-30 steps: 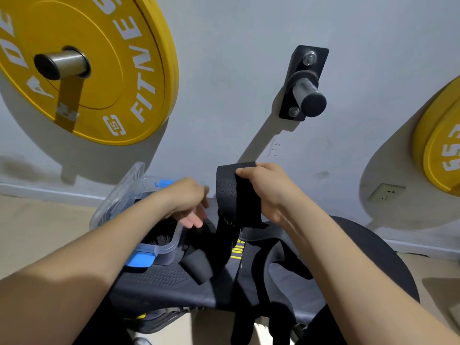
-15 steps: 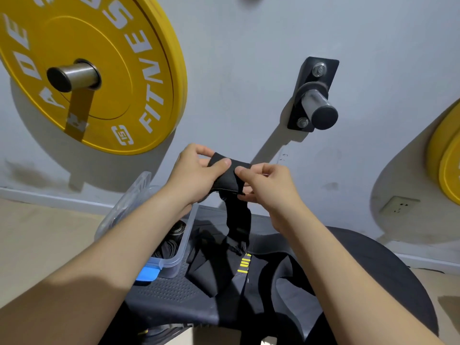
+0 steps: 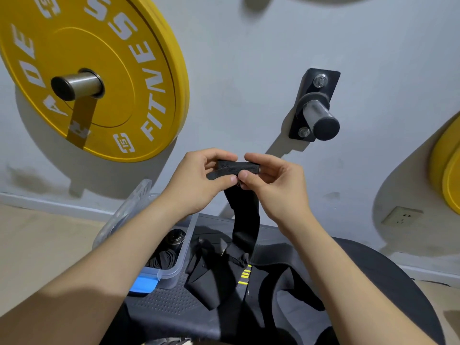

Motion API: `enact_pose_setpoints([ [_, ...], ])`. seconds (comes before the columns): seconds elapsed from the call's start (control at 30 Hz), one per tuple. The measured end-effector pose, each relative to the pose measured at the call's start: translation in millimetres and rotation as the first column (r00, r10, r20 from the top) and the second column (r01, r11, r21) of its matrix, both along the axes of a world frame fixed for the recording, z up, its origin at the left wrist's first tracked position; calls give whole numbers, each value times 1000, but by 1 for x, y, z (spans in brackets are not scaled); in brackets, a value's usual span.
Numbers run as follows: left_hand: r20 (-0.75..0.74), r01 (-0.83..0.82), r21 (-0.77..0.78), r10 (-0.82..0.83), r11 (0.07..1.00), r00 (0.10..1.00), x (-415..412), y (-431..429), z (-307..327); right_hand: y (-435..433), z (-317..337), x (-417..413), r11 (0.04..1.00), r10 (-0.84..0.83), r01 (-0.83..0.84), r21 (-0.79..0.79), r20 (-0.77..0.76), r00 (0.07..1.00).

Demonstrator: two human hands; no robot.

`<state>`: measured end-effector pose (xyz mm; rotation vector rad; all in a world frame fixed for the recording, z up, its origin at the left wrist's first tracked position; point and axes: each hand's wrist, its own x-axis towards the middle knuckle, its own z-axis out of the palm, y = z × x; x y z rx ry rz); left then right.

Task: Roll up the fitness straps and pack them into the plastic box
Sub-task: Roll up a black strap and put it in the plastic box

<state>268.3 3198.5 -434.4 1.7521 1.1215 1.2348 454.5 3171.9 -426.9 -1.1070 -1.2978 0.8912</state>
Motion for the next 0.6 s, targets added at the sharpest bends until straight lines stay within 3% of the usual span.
enact_pose_setpoints([
  [0.1, -62, -43, 103, 50, 994, 997, -4, 1, 2, 3, -1, -4, 997, -58, 54, 52, 69, 996],
  [0.3, -99, -22, 120, 34, 993, 995, -12, 1, 4, 1, -6, -5, 960, -240, 174, 220, 324, 915],
  [0.47, -11, 28, 70, -27, 997, 1000, -12, 0, 6, -1, -9, -7, 958, -204, 133, 253, 279, 938],
  [0.6, 118, 83, 27, -86, 996, 989, -14, -2, 5, 0, -9, -7, 972, -110, 80, 221, 126, 986],
])
